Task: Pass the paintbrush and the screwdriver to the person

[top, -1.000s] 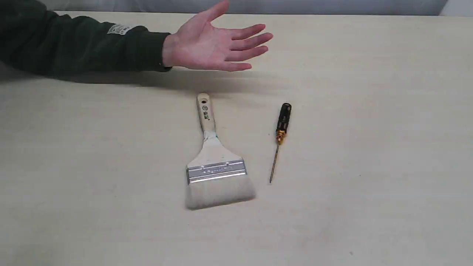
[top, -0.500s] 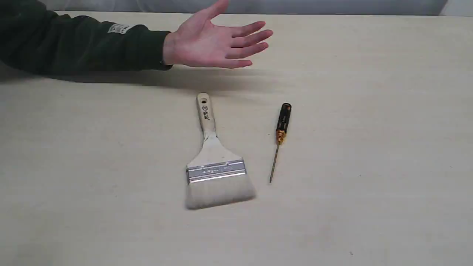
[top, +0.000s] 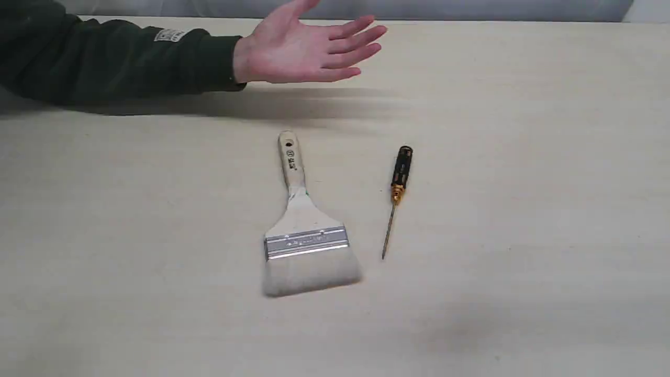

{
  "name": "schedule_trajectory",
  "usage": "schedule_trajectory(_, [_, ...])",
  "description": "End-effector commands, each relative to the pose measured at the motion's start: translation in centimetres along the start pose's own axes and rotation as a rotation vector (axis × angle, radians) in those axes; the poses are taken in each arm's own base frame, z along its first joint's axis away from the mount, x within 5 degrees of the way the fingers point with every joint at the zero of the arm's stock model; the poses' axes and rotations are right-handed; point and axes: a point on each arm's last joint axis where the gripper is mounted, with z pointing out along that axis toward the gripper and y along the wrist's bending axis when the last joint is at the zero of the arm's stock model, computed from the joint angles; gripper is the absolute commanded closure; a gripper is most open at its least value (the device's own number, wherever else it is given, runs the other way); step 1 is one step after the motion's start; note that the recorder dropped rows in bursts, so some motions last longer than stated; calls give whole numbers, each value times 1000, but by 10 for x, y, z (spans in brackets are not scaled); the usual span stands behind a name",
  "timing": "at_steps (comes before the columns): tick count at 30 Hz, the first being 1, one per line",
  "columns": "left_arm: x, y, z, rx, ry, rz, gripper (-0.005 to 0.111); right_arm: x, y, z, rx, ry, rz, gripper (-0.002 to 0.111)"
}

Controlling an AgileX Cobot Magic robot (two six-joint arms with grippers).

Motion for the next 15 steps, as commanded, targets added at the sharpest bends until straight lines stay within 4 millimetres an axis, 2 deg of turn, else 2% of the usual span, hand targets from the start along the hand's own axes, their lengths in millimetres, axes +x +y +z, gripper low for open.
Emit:
schedule_trajectory(1, [0,-1,0,8,-10,-5,107,-4,-1,20,-28,66,-17,104])
schedule_trajectory(11, [0,-1,0,8,-10,-5,107,8,49,86,-110,175,-220,104])
schedule_trajectory(15, [-1,0,0,8,-13,-3,107,18,51,110,-47,246,-238,104])
